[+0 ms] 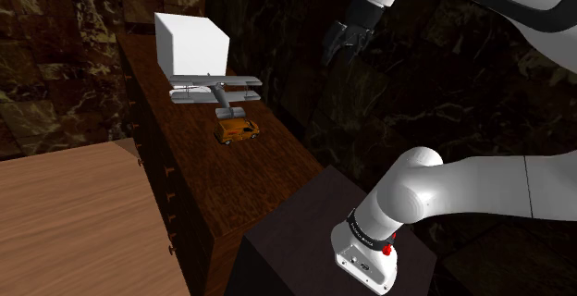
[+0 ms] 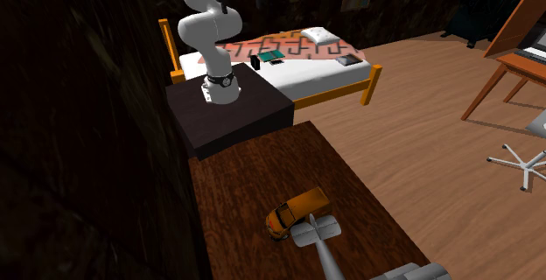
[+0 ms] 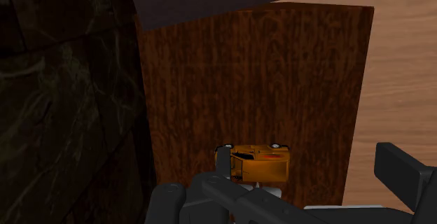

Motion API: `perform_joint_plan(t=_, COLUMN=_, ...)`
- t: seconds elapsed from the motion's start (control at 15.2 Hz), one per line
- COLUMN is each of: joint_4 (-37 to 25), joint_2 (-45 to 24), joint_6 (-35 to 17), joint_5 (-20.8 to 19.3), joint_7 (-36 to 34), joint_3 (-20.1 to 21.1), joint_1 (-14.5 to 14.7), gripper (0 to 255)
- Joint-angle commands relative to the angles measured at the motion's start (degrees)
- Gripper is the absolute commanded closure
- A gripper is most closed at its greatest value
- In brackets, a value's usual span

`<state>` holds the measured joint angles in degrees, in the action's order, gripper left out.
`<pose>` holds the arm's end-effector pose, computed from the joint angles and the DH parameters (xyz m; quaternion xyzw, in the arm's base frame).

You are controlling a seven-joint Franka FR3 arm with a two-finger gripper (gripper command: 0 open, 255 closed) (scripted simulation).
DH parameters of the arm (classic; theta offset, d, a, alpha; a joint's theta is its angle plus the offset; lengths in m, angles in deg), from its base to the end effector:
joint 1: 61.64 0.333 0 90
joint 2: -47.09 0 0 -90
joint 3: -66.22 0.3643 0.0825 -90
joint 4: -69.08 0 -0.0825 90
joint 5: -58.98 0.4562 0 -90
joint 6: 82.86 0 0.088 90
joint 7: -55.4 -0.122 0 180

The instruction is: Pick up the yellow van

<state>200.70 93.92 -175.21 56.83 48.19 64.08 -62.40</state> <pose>0.3402 -0.0265 0.6564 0.9943 -0.0834 0.0659 0.0023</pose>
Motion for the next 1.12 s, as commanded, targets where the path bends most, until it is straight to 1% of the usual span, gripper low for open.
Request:
perform_joint_plan(t=0.0, joint_4=0.0, joint_2=0.0, joint_6=0.0, joint_5=0.0, joint_7=0.0, joint_3=0.0, joint_1=0.0, gripper=0)
perform_joint_plan(t=0.26, joint_4=5.1, joint_2=-2.7, joint_6=-8.5, joint_5=-0.8, joint_7=1.2, joint_3=-1.4, joint_1=-0.2, gripper=0)
perform_joint_plan(t=0.53, joint_4=9.0, joint_2=-6.9, joint_6=-17.3, joint_5=-1.4, joint_7=2.4, joint_3=-2.8, joint_1=-0.4, gripper=0)
perform_joint_plan(t=0.79, joint_4=11.5, joint_2=-12.6, joint_6=-26.1, joint_5=-1.9, joint_7=3.7, joint_3=-4.3, joint_1=-0.5, gripper=0)
perform_joint_plan(t=1.06, joint_4=12.5, joint_2=-19.7, joint_6=-34.9, joint_5=-1.9, joint_7=5.1, joint_3=-5.8, joint_1=-0.4, gripper=0)
